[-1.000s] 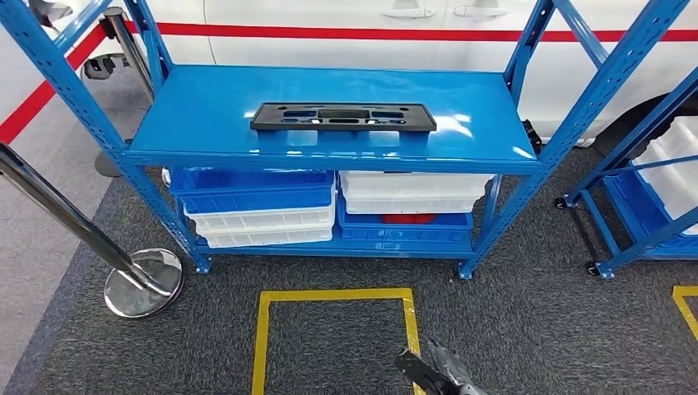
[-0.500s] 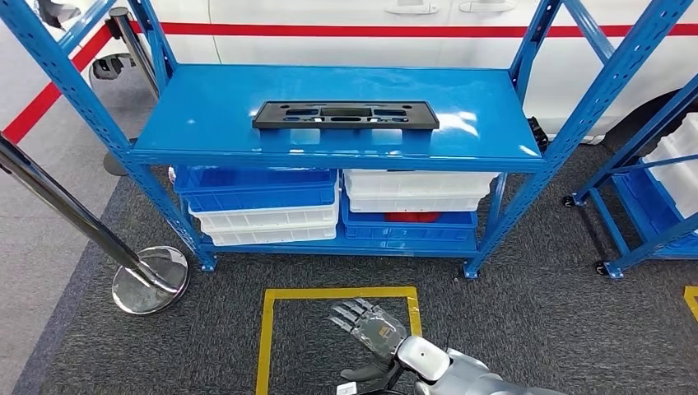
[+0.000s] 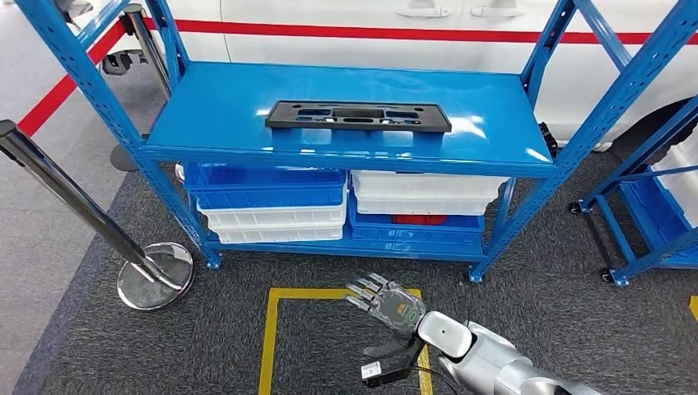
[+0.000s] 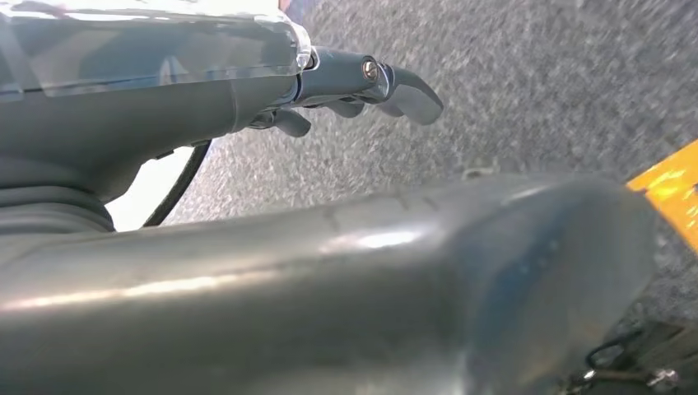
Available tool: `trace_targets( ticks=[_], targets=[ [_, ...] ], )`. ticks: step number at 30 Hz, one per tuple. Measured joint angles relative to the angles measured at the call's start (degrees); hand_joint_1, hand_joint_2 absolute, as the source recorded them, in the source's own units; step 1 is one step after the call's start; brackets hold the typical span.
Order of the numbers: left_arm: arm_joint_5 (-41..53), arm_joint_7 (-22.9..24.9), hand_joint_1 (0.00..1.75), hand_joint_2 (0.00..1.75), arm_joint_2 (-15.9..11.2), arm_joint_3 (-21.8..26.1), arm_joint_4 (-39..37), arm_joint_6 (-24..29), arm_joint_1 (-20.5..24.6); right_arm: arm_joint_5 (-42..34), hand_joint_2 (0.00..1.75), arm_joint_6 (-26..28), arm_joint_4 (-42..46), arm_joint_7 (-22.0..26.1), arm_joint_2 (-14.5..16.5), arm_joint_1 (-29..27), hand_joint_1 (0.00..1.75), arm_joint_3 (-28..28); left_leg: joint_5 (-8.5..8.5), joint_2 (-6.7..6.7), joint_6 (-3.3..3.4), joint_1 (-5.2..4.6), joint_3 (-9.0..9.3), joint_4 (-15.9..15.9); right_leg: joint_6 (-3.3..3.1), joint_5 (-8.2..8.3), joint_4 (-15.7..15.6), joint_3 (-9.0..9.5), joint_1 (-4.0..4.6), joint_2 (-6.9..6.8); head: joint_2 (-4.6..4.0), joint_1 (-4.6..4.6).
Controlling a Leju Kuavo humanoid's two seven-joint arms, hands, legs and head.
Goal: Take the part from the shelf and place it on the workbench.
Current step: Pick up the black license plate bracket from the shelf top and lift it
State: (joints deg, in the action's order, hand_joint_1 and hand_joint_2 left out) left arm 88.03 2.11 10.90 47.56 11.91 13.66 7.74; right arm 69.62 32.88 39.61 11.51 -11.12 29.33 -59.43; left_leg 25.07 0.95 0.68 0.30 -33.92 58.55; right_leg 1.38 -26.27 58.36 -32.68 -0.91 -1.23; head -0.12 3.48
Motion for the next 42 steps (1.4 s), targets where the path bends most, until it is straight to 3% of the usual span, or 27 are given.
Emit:
trace_targets(
  ticks=[2,5,6,7,8,11,13,15,17,19,21,23,24,26,28,33,35,37,38,39,40,42],
  targets=[
    [-0.1,0.2,0.0,0.0,0.1,0.0,0.0,-0.7,0.2,1.5,0.0,-1.3,2.9,0.1,-0.5,0.0,0.0,2.5,-0.34,0.09,0.73,0.18,0.07,-0.4,0.5,-1.43,1.9,-0.86,-0.17,0.21,0.0,-0.01],
    [-0.3,0.4,0.0,0.0,0.2,0.0,0.0,-1.0,0.5,2.6,0.0,-2.6,6.1,0.6,-0.4,0.5,0.0,5.8,-0.52,0.14,1.14,0.18,-0.04,-0.5,0.85,-6.56,12.4,-5.65,-0.33,0.57,0.01,-0.01],
    [-0.4,0.4,0.0,0.0,0.2,0.0,0.0,-1.1,0.6,2.7,0.0,-2.9,7.1,1.0,-0.3,0.8,0.0,6.6,-0.53,0.21,1.18,0.13,-0.07,-0.5,0.89,-7.39,15.4,-7.1,-0.36,0.58,0.0,-0.01],
    [-0.5,0.4,0.0,0.0,0.2,0.0,0.0,-1.1,0.6,2.8,0.0,-3.2,8.0,1.4,-0.2,1.1,0.0,7.5,-0.53,0.32,1.2,0.09,-0.08,-0.4,0.85,-7.18,16.6,-7.73,-0.36,0.58,0.0,-0.01],
    [-0.7,0.4,0.0,0.0,0.2,0.0,0.0,-1.3,0.6,2.7,0.0,-3.5,9.0,1.9,-0.1,1.5,0.0,8.3,-0.52,0.44,1.2,0.06,-0.05,-0.4,0.7,-5.8,15.4,-7.19,-0.36,0.58,0.0,-0.01],
    [-1.3,0.4,0.0,0.0,0.2,0.2,0.0,-2.0,0.7,2.3,0.0,-4.7,11.8,3.4,-0.1,4.2,0.0,10.5,-0.46,0.67,0.95,-0.19,-0.06,-0.2,-0.28,-0.34,4.2,-2.1,-0.09,0.53,0.0,-0.01],
    [-1.8,0.3,0.0,0.0,0.3,0.6,-0.1,-2.4,0.7,2.0,0.0,-5.4,13.4,4.0,0.0,6.1,0.0,11.6,-0.57,0.68,0.43,-0.3,-0.38,-0.1,-0.65,0.36,0.5,-0.58,0.28,0.44,-0.01,0.0],
    [-2.1,0.0,0.0,0.0,0.2,1.0,-0.1,-2.7,0.6,1.3,0.0,-5.7,14.8,4.4,0.0,7.0,0.0,12.5,-0.66,0.67,-0.22,-0.26,-0.55,-0.2,-0.87,0.41,0.0,-0.52,0.3,0.37,-0.01,0.01],
    [-2.2,-0.3,0.0,0.0,0.2,1.1,-0.1,-2.7,0.5,0.4,0.0,-5.8,16.1,4.6,-0.2,7.4,0.0,13.3,0.41,0.43,-0.81,-0.22,-1.07,1.2,-1.46,0.7,-0.6,-0.27,0.04,0.12,0.0,0.01],
    [-2.3,-0.5,0.0,0.0,0.2,1.2,-0.1,-2.7,0.5,0.0,0.0,-5.8,17.0,4.6,-0.5,7.7,0.0,13.8,2.95,0.11,-1.27,-0.14,-2.86,5.3,-1.9,0.85,-0.9,-0.14,-0.05,-0.14,-0.01,0.01],
    [-2.3,-0.6,0.0,0.0,0.2,1.4,-0.1,-2.7,0.4,-0.1,0.0,-5.8,17.5,4.6,-0.9,7.7,0.0,14.0,5.89,0.01,-1.61,-0.06,-5.89,11.7,-2.03,0.81,-0.8,-0.15,0.03,-0.3,-0.01,0.01],
    [-2.3,-0.6,0.0,0.0,0.2,1.4,-0.1,-2.7,0.3,-0.2,0.0,-5.7,17.9,4.6,-1.3,7.5,0.0,14.1,6.81,-0.05,-1.89,-0.01,-8.16,16.0,-2.06,0.75,-0.8,-0.14,0.08,-0.44,0.0,0.01],
    [-2.3,-0.6,0.0,0.0,0.2,1.5,-0.1,-2.7,0.2,-0.3,0.0,-5.7,18.1,4.6,-1.4,7.4,0.0,14.3,5.77,-0.09,-1.97,0.05,-7.99,15.4,-2.01,0.7,-0.7,-0.12,0.08,-0.46,-0.01,0.01],
    [-2.3,-0.6,0.0,0.0,0.1,1.5,-0.1,-2.8,0.2,-0.5,0.0,-5.7,18.7,4.5,-1.5,7.3,0.0,14.6,1.71,-0.15,-1.93,0.22,-4.79,8.3,-1.73,0.48,-0.5,-0.04,0.04,-0.43,-0.01,0.01],
    [-2.3,-0.6,0.0,0.0,0.1,1.7,-0.1,-2.9,0.2,-0.8,0.0,-5.6,19.6,4.4,-1.6,7.2,0.0,15.0,-0.65,-0.04,-1.41,0.25,-1.76,1.8,-1.22,0.17,-0.1,-0.16,0.24,-0.3,0.0,0.01],
    [-2.7,-0.6,0.0,0.0,0.1,2.3,-0.1,-2.9,0.0,-1.6,0.0,-5.9,20.9,5.1,-1.5,7.0,0.0,16.0,-1.06,0.12,0.51,0.14,-1.06,-0.1,0.27,-0.69,0.9,-0.63,0.17,-0.04,-0.01,0.0],
    [-2.9,-0.6,0.0,0.0,0.1,2.4,-0.1,-2.8,0.1,-1.7,0.0,-6.0,21.0,5.4,-1.4,6.9,0.0,16.3,-1.22,0.17,1.01,0.28,-0.94,-0.4,0.64,-3.71,6.1,-2.91,0.01,0.32,-0.01,-0.01],
    [-3.1,-0.6,0.0,0.0,0.1,2.5,-0.1,-2.8,0.2,-1.8,0.0,-6.1,21.0,5.8,-1.4,6.7,0.0,16.4,-1.2,0.25,1.22,0.24,-0.96,-0.4,0.8,-6.93,13.9,-6.64,-0.01,0.56,-0.01,-0.01],
    [-3.2,-0.6,0.0,0.0,0.1,2.5,-0.1,-2.7,0.2,-1.8,0.0,-6.2,21.0,6.0,-1.4,6.5,0.0,16.4,-1.18,0.32,1.24,0.22,-0.95,-0.3,0.79,-7.25,16.1,-7.8,-0.01,0.59,-0.01,-0.01],
    [-3.2,-0.6,0.0,0.0,0.1,2.6,-0.1,-2.7,0.2,-1.9,0.0,-6.3,21.0,6.1,-1.4,6.4,0.0,16.4,-1.16,0.41,1.24,0.2,-0.92,-0.3,0.7,-6.47,16.2,-7.99,0.0,0.6,-0.01,-0.01],
    [-3.3,-0.6,0.0,0.0,0.1,2.6,-0.1,-2.7,0.2,-2.0,0.0,-6.4,21.0,6.2,-1.4,6.5,0.0,16.4,-1.14,0.49,1.21,0.18,-0.85,-0.3,0.51,-4.67,13.9,-7.01,0.01,0.6,0.0,-0.01],
    [-3.4,-0.5,0.0,0.0,0.2,2.7,-0.1,-2.6,0.2,-2.2,0.0,-6.6,21.0,6.4,-1.4,6.8,0.0,16.5,-1.05,0.6,1.01,0.07,-0.72,-0.3,-0.11,-0.71,5.9,-3.25,0.19,0.48,-0.01,-0.01]
  ],
)
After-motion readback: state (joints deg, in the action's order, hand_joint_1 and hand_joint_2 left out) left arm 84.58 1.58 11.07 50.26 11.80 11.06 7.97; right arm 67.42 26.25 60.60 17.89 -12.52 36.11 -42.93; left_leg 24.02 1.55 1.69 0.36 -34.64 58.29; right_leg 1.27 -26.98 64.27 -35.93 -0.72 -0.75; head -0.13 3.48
